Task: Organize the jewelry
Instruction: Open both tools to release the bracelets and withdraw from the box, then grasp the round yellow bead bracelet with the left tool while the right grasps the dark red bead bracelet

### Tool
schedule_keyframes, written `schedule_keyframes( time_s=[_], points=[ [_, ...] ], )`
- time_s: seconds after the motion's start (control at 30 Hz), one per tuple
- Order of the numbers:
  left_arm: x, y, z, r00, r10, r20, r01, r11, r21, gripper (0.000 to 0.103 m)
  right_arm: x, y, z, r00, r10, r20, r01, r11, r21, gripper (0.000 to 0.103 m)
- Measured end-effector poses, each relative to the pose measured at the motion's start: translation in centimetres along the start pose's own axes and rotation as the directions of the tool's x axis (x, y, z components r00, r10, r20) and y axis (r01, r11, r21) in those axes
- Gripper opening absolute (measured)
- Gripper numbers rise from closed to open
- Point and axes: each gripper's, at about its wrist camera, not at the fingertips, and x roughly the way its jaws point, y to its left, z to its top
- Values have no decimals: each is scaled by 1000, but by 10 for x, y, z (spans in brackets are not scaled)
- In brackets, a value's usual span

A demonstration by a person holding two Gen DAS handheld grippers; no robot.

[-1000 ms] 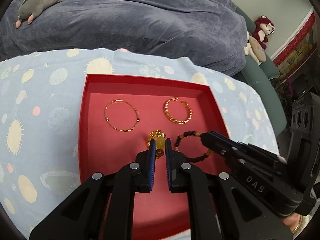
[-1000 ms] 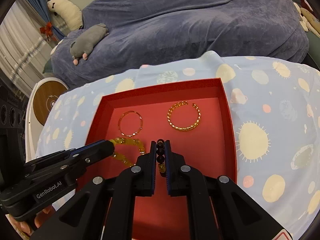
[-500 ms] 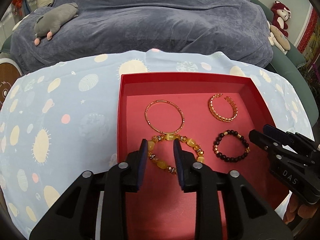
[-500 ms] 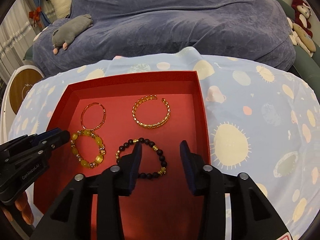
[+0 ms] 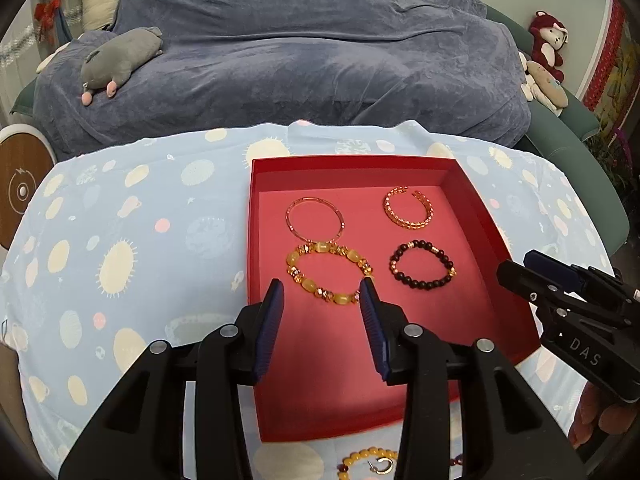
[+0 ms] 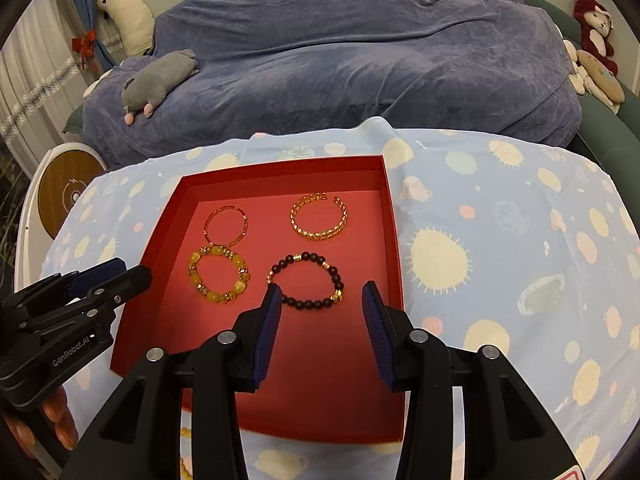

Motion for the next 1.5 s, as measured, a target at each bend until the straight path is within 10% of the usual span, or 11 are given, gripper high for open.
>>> schedule_keyframes(
  time_s=[0.8, 1.5],
  points=[
    [-52, -15, -137, 995, 12, -97, -15, 1000, -27, 43, -49, 19, -150, 992, -26, -123, 14, 996, -93, 41],
    [-44, -7, -158, 990, 6, -140, -17, 997, -76, 47, -18, 21, -167, 985, -32, -167, 13, 993, -117, 39]
  ],
)
